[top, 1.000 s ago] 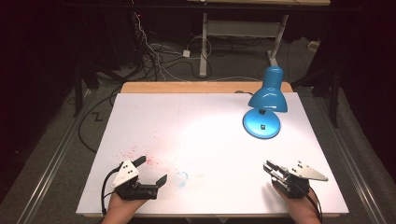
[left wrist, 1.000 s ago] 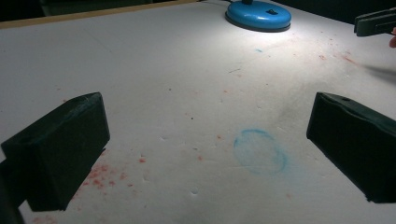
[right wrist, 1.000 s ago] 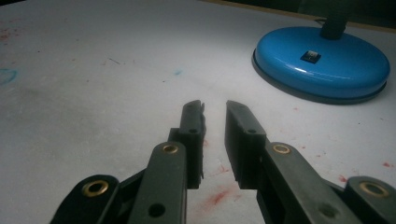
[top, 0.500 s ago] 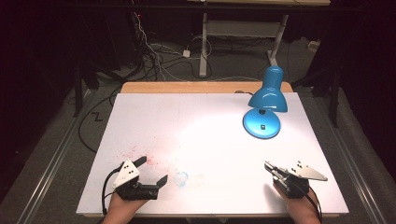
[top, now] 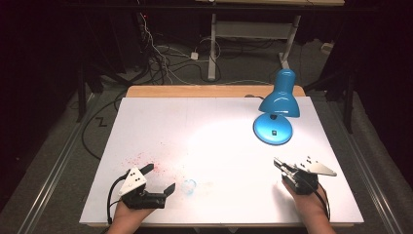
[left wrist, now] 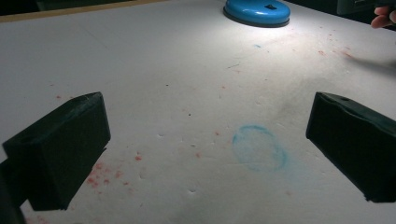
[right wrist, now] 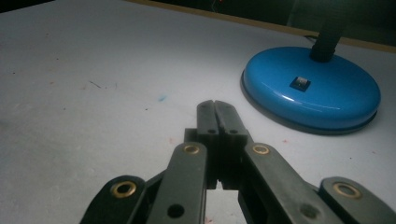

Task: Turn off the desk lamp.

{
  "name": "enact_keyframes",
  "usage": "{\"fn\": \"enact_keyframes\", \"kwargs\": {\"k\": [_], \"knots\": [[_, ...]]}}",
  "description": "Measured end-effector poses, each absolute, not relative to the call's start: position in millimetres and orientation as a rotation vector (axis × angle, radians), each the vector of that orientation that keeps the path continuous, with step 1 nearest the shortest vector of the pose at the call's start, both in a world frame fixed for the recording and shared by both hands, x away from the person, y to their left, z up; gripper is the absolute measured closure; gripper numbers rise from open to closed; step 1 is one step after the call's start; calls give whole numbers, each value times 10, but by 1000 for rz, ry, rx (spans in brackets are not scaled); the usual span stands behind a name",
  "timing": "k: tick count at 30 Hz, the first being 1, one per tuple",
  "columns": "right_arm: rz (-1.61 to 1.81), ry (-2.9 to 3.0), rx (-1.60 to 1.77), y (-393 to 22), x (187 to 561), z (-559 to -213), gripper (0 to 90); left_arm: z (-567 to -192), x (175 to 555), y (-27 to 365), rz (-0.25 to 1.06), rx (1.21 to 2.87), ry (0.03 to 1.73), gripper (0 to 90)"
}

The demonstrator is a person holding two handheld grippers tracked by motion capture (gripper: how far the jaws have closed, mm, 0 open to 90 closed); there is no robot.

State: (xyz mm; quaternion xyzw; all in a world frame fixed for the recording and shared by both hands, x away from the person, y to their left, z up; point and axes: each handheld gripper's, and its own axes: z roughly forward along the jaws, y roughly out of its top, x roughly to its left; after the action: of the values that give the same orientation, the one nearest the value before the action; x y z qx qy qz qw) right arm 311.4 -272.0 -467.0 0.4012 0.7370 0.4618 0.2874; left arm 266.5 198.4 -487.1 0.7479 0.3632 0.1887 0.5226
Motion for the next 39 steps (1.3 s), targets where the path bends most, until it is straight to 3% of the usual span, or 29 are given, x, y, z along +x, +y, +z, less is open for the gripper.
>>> {"fn": "enact_keyframes", "kwargs": {"k": [18, 25, 39], "knots": [[1212, 1934, 1133, -2757, 3617, -4598, 900, -4880, 2694, 1999, 489, 1781, 849, 0], [1202, 1925, 1156, -2773, 3744, -4587, 900, -4850, 2711, 1989, 389, 1827, 854, 0], [1178, 1921, 1202, -2753, 4016, -4595, 900, -4863, 2690, 1997, 417, 1790, 823, 0]]}}
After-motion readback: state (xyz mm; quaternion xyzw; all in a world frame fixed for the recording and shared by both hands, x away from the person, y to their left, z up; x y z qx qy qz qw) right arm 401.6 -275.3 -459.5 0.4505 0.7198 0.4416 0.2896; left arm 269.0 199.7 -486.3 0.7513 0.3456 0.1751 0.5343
